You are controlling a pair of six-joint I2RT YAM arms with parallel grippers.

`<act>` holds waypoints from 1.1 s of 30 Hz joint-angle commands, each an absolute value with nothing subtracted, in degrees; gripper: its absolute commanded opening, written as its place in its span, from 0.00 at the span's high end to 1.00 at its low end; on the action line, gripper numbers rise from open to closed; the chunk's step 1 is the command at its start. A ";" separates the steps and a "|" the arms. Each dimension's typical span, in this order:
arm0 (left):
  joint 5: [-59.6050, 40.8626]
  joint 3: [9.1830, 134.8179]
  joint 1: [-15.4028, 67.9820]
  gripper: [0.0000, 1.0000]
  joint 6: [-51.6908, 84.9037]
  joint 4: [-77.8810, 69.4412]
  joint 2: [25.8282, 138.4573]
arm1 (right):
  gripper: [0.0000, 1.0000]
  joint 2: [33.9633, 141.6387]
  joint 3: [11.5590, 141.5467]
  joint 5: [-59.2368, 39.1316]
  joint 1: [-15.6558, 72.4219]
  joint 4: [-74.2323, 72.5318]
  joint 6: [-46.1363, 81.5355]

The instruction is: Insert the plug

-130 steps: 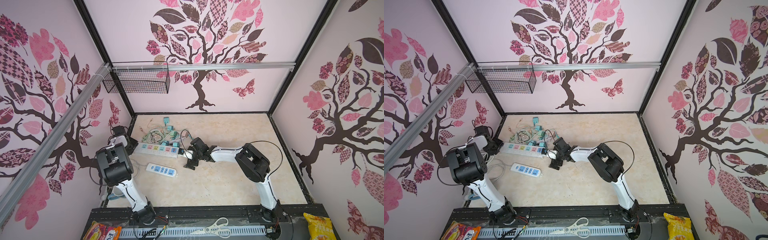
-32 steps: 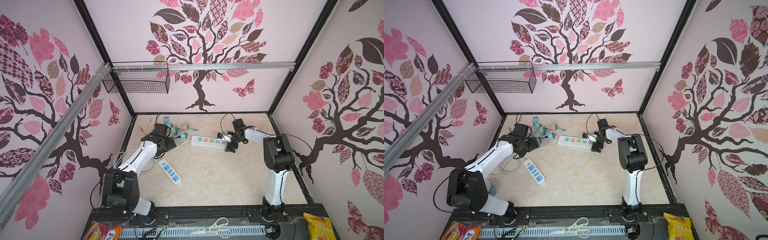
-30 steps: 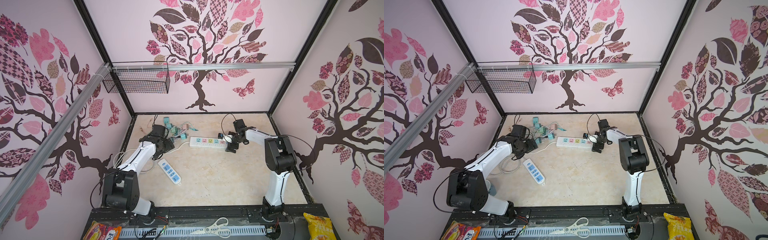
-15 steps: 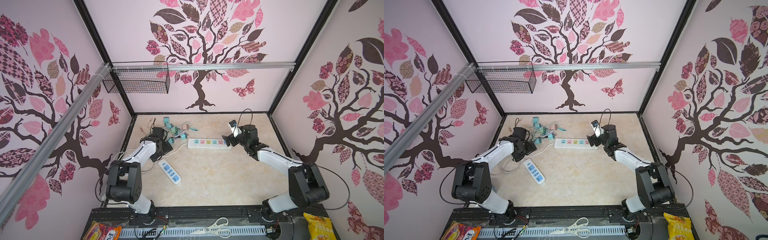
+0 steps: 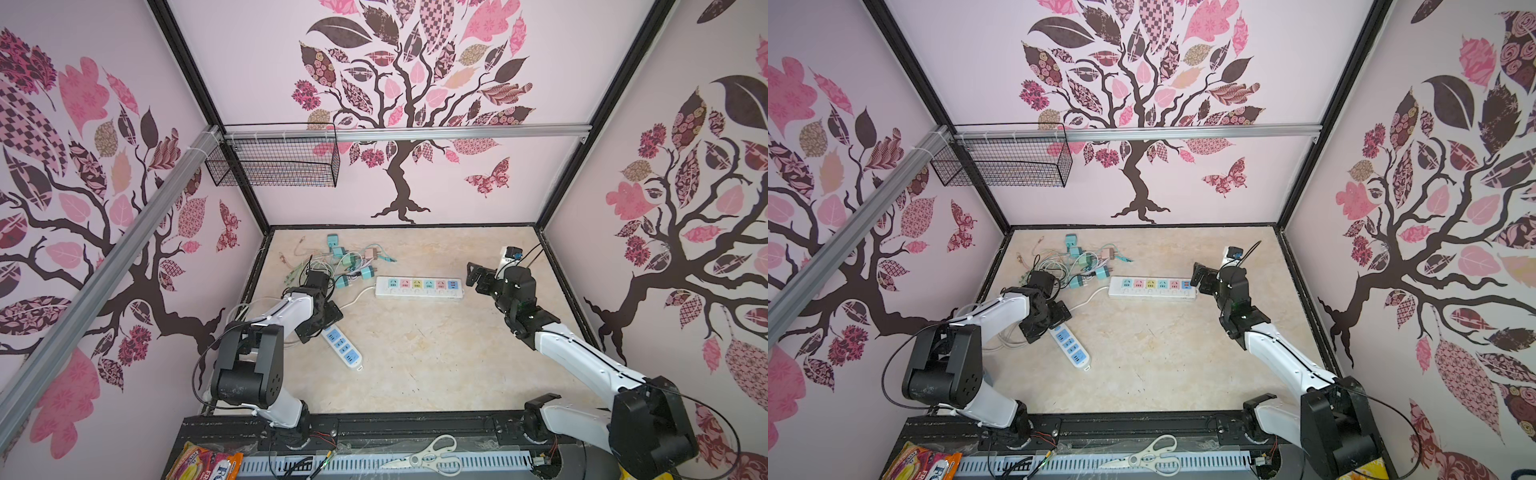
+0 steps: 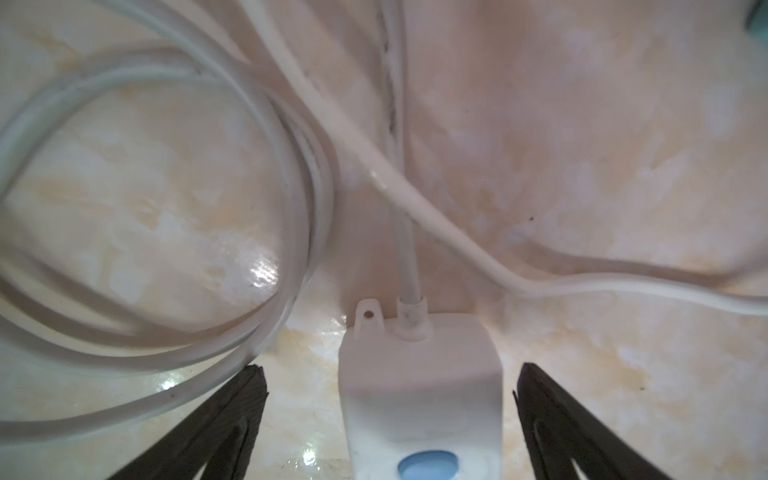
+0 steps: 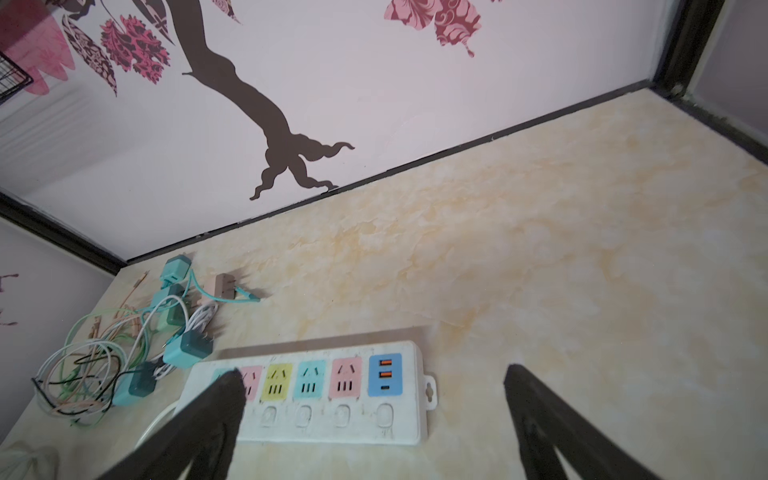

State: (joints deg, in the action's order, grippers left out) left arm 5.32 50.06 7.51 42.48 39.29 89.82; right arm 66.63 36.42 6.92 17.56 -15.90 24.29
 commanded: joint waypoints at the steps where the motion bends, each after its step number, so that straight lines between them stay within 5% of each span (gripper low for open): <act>1: 4.76 47.13 8.75 0.03 43.24 38.71 87.76 | 0.00 65.56 34.69 0.26 17.67 -12.38 28.70; 14: 0.73 43.22 19.62 0.03 46.52 38.06 88.06 | 0.00 67.43 33.75 -6.96 17.67 -8.97 30.76; 33: -7.17 53.51 37.87 0.03 51.38 37.56 96.33 | 0.00 70.04 33.16 -14.21 17.74 -11.43 26.49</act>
State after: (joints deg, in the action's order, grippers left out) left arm -0.97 52.73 37.01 50.00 40.75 93.62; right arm 69.08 32.51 -12.45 17.56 -10.52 28.03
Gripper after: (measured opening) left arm 0.970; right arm 0.997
